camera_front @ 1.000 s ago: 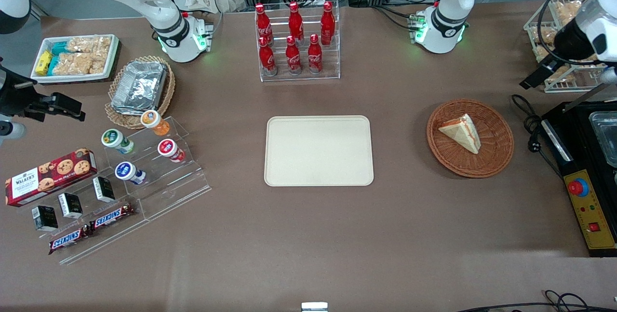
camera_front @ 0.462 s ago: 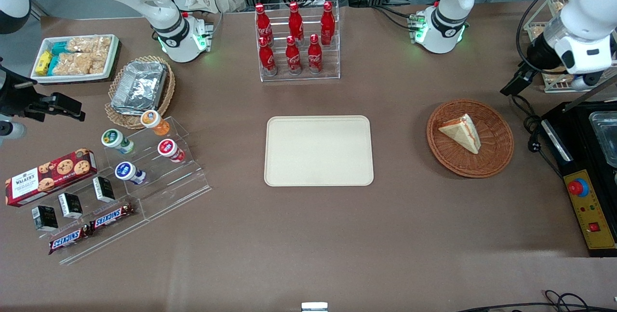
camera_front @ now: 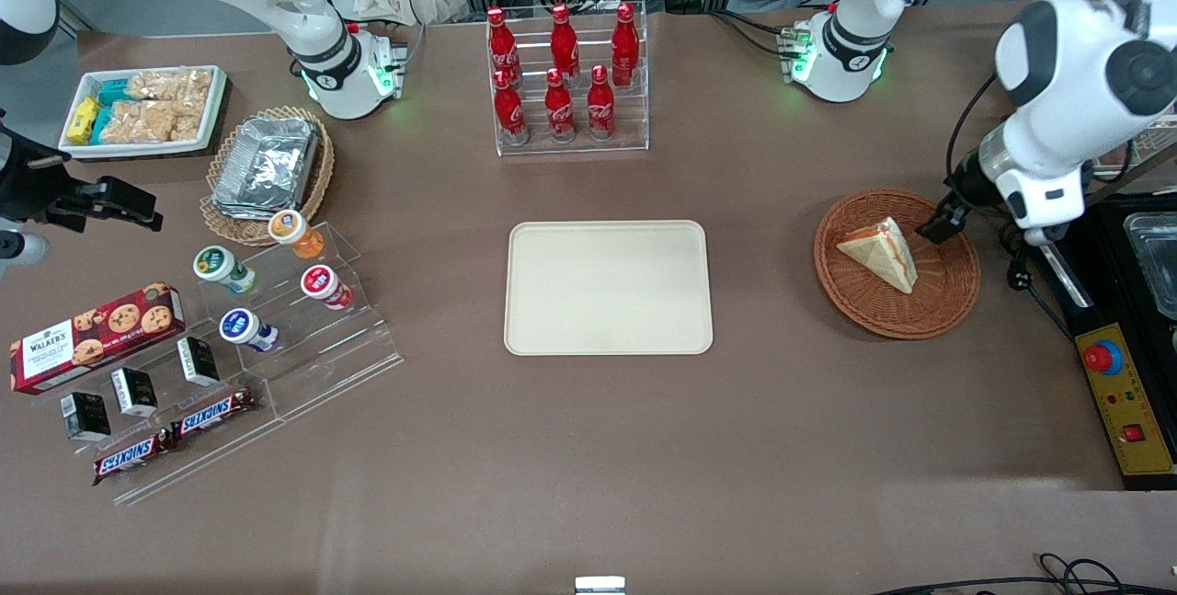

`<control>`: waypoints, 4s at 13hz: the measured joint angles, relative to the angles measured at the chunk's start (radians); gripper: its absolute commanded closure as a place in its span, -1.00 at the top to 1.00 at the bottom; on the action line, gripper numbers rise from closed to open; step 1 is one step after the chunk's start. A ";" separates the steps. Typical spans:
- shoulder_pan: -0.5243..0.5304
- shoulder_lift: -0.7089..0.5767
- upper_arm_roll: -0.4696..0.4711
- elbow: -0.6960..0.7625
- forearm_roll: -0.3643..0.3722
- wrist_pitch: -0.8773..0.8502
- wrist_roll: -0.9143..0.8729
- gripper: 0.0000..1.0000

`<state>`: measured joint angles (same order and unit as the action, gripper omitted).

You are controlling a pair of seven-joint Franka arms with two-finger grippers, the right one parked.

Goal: Place sandwich from basket to tray
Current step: 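Lower the left gripper onto the sandwich and close on it, then lift the sandwich out of the basket with the left gripper, then carry the sandwich to the white tray and open the left gripper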

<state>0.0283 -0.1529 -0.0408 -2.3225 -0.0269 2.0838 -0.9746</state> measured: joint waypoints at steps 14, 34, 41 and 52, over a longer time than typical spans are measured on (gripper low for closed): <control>-0.036 0.222 -0.002 -0.215 -0.003 0.493 -0.038 0.99; -0.156 0.035 -0.079 0.440 -0.010 -0.343 0.406 -1.00; -0.332 0.288 -0.194 0.500 -0.010 -0.229 0.491 -1.00; -0.455 0.719 -0.194 0.442 0.115 0.250 0.287 1.00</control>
<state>-0.4265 0.5657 -0.2351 -1.8801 0.0881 2.3334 -0.6878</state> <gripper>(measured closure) 0.762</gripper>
